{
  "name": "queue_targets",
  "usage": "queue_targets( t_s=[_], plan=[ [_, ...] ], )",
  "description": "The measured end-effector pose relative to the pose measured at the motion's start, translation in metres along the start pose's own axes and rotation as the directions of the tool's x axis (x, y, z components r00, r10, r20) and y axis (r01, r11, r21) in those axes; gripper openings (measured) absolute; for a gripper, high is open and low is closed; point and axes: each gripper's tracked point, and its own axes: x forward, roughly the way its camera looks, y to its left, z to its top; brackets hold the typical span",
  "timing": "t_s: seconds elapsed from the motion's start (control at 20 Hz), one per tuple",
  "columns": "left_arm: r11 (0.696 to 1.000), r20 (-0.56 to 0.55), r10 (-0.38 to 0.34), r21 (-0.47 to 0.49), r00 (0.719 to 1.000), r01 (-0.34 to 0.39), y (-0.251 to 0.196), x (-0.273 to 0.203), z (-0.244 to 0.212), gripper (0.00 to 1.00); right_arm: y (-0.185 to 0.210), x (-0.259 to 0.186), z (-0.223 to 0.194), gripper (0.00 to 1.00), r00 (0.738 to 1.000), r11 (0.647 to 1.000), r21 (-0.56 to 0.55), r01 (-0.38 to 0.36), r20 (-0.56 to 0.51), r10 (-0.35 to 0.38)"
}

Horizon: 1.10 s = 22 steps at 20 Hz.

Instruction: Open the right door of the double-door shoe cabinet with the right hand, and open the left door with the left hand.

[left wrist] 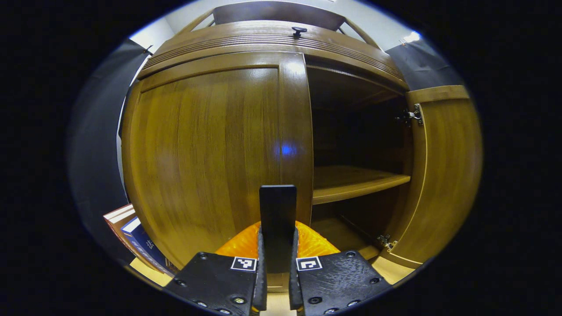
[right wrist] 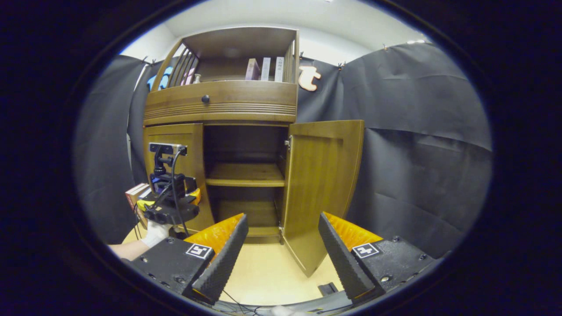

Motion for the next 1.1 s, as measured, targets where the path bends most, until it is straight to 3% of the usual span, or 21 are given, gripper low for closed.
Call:
queue_targets(
  t_s=[0.5, 1.1],
  plan=[
    [0.997, 0.008, -0.080, -0.006, 0.997, 0.081, 0.007, -0.058, -0.005, 0.18, -0.007, -0.001, -0.006, 1.00, 1.000, 1.000, 0.026, -0.017, -0.013, 0.018],
    [0.997, -0.006, -0.027, -0.069, 1.000, 0.026, 0.037, -0.122, -0.011, 0.18, 0.042, 0.016, -0.004, 1.00, 0.987, 0.987, 0.006, -0.162, -0.011, 0.162]
  ],
)
